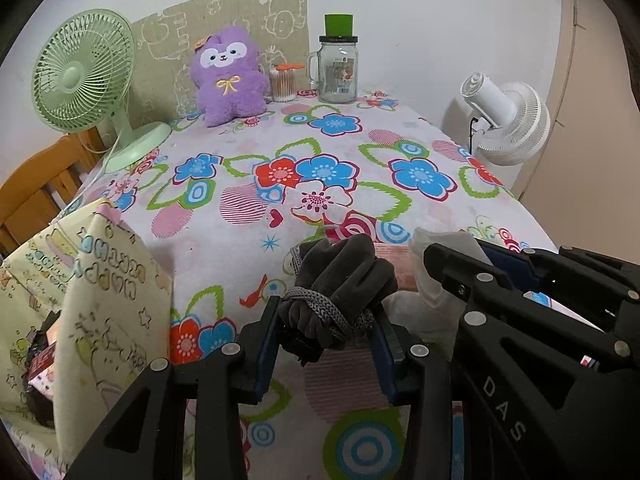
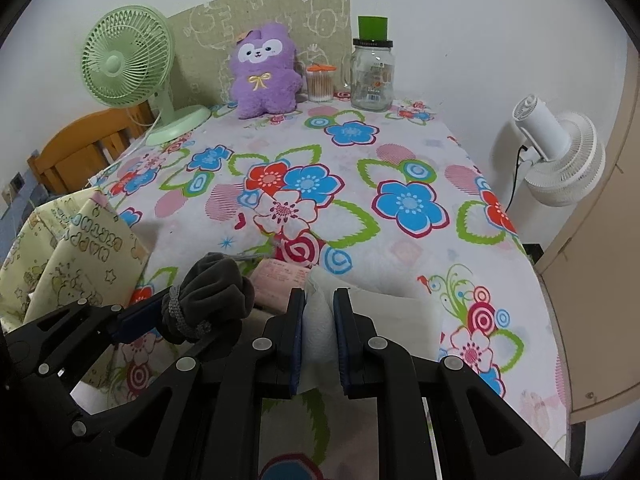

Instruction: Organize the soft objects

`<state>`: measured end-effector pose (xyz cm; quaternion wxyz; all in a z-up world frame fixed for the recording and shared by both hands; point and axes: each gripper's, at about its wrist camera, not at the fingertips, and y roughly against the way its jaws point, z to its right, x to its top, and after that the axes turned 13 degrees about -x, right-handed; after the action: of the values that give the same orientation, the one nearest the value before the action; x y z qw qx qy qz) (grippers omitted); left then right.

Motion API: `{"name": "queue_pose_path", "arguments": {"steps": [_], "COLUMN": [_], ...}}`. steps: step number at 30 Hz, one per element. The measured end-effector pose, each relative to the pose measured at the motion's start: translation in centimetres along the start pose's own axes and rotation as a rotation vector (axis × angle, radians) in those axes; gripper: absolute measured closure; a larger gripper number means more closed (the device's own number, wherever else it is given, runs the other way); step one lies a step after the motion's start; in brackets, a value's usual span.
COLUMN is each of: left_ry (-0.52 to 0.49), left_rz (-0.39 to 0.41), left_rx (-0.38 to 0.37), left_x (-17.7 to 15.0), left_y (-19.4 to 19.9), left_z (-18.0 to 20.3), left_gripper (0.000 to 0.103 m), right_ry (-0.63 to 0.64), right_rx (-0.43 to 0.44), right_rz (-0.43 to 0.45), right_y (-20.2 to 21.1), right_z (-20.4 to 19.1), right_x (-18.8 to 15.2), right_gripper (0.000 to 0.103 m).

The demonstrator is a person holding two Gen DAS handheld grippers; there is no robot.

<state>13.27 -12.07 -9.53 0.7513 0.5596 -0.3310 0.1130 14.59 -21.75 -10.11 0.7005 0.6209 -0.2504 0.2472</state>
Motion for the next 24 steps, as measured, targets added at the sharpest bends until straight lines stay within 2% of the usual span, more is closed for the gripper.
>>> {"name": "queue_pose_path", "arguments": {"steps": [24], "left_ry": [-0.033], "left_rz": [0.101], "left_rx": [0.008], "left_x": [-1.7], "left_y": [6.5], "left_z": [1.7], "left_gripper": [0.061], "right_ry": [0.002], "right_rx": [-0.017], "right_rz": [0.095], "right_y": [6.8], "right_z": [-0.5], "right_x": [-1.4], "right_gripper": [0.086]}}
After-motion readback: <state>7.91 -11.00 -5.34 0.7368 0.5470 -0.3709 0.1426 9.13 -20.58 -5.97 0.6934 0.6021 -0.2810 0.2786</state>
